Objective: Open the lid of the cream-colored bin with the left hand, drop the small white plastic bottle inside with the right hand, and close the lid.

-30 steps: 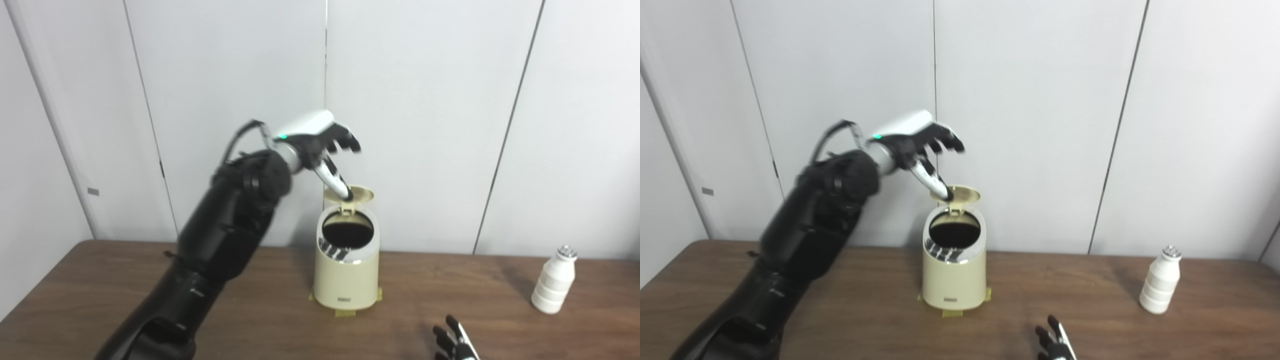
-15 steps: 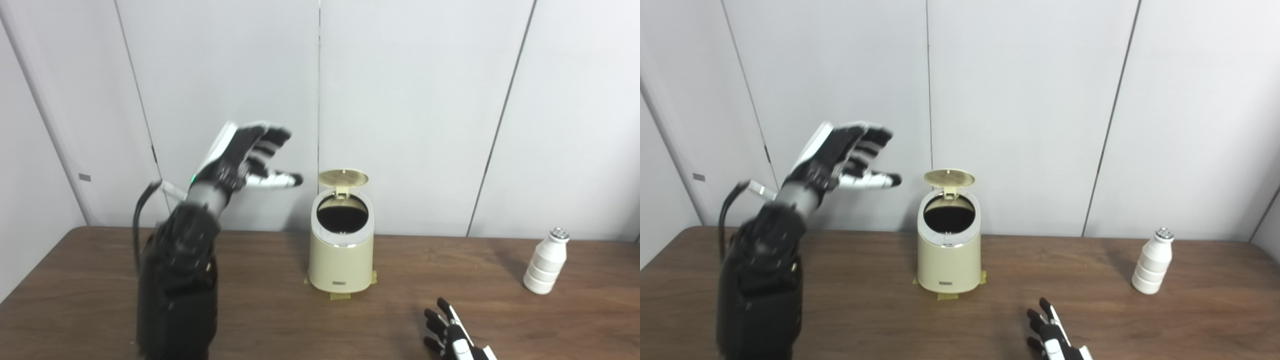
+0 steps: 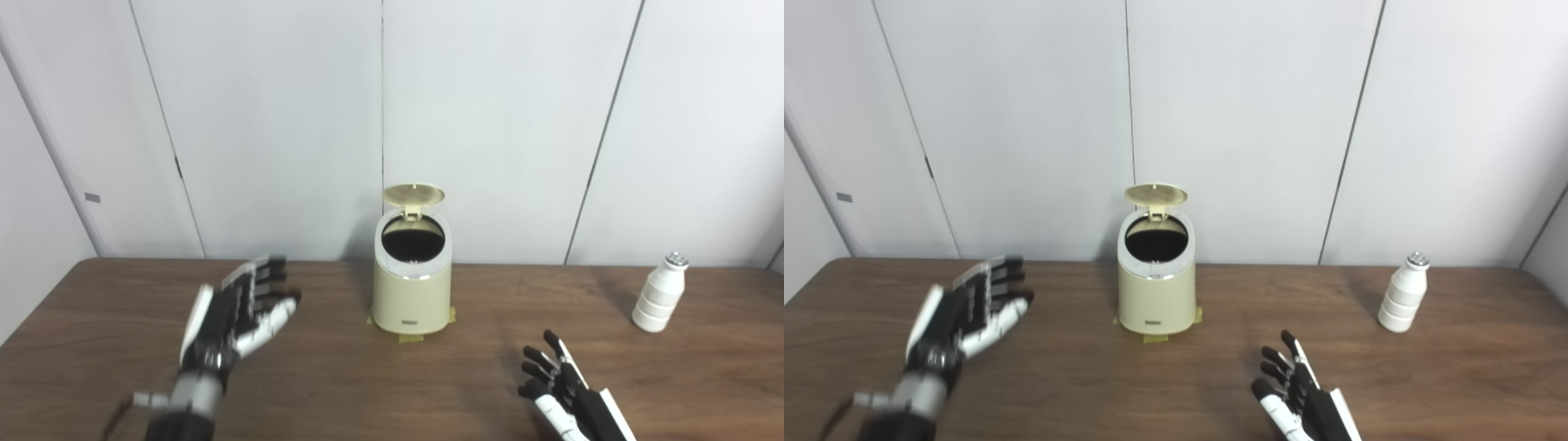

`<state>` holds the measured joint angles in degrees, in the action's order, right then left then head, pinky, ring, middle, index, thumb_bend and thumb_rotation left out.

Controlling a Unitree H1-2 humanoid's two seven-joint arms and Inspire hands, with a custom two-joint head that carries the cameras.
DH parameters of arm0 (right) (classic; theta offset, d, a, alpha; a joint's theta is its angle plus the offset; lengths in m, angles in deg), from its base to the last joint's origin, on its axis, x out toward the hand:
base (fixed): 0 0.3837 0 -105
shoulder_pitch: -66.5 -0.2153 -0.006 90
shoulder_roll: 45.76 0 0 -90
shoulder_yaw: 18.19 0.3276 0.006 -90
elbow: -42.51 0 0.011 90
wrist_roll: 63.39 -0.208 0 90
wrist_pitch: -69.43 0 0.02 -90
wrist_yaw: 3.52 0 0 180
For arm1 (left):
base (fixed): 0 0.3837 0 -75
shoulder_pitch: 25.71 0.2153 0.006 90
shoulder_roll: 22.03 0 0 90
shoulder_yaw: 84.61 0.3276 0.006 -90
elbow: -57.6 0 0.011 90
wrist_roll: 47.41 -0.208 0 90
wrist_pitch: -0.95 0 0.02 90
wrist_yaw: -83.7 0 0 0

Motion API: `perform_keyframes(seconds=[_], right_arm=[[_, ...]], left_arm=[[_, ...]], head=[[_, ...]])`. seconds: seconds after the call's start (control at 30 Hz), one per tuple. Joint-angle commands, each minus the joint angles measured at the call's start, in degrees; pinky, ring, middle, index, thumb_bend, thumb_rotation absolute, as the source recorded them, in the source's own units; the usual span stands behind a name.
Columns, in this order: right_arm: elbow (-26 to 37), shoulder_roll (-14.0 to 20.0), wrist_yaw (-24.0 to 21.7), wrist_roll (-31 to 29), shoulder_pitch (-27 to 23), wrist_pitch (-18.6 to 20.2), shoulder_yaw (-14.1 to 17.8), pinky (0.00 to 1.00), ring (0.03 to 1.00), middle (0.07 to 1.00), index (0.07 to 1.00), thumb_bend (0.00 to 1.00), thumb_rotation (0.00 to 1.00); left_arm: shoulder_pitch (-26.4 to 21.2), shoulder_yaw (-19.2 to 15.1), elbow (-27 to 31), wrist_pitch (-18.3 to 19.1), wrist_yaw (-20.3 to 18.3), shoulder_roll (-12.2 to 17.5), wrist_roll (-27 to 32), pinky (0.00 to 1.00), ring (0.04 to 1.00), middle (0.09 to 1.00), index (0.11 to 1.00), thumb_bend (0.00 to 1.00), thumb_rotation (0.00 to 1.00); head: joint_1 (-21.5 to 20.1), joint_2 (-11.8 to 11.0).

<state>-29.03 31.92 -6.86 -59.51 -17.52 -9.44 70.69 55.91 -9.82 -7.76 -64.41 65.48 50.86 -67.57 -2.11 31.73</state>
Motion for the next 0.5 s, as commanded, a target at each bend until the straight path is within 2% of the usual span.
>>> perform_keyframes(seconds=[0.0,0.1,0.13,0.23,0.3,0.4,0.47], right_arm=[[3.33,0.34,0.65,0.20,-0.19,0.01,0.59,0.72,0.869,0.890,0.976,0.62,0.58],[4.58,0.65,1.02,0.31,-0.78,1.40,1.69,0.71,0.856,0.885,0.966,0.59,0.51],[4.89,0.64,1.17,0.37,-0.91,1.64,1.97,0.70,0.843,0.880,0.961,0.60,0.50],[5.78,0.79,1.61,-0.02,-1.33,2.05,3.23,0.68,0.829,0.874,0.959,0.61,0.49],[6.31,0.88,1.87,-0.58,-1.61,2.25,4.27,0.68,0.830,0.876,0.959,0.59,0.45],[6.67,1.28,2.28,-1.15,-2.15,2.25,6.01,0.69,0.822,0.873,0.956,0.60,0.39],[7.01,2.19,2.67,-0.23,-2.50,2.71,7.03,0.70,0.828,0.877,0.954,0.63,0.40]], left_arm=[[-0.77,0.89,0.67,-4.19,3.03,0.69,2.63,0.65,0.730,0.810,0.849,0.49,0.32],[2.31,2.13,0.08,-5.19,5.20,1.11,4.43,0.67,0.740,0.811,0.859,0.49,0.36],[2.98,2.60,0.06,-5.30,5.74,1.38,4.77,0.72,0.770,0.827,0.872,0.49,0.42],[4.82,3.78,-0.34,-6.16,6.58,2.33,7.21,0.78,0.814,0.852,0.896,0.47,0.49],[5.86,4.44,-0.66,-6.57,6.95,2.92,9.10,0.82,0.859,0.880,0.929,0.44,0.55],[7.19,5.50,-1.62,-7.24,7.90,4.08,10.18,0.93,0.911,0.915,0.958,0.47,0.65],[8.14,5.94,-2.43,-8.01,8.33,4.72,11.06,0.98,0.939,0.934,0.975,0.48,0.68]], head=[[-0.28,0.31],[-0.66,0.67],[-0.74,0.76],[-1.48,1.24],[-2.01,1.40],[-3.07,1.66],[-4.18,1.89]])
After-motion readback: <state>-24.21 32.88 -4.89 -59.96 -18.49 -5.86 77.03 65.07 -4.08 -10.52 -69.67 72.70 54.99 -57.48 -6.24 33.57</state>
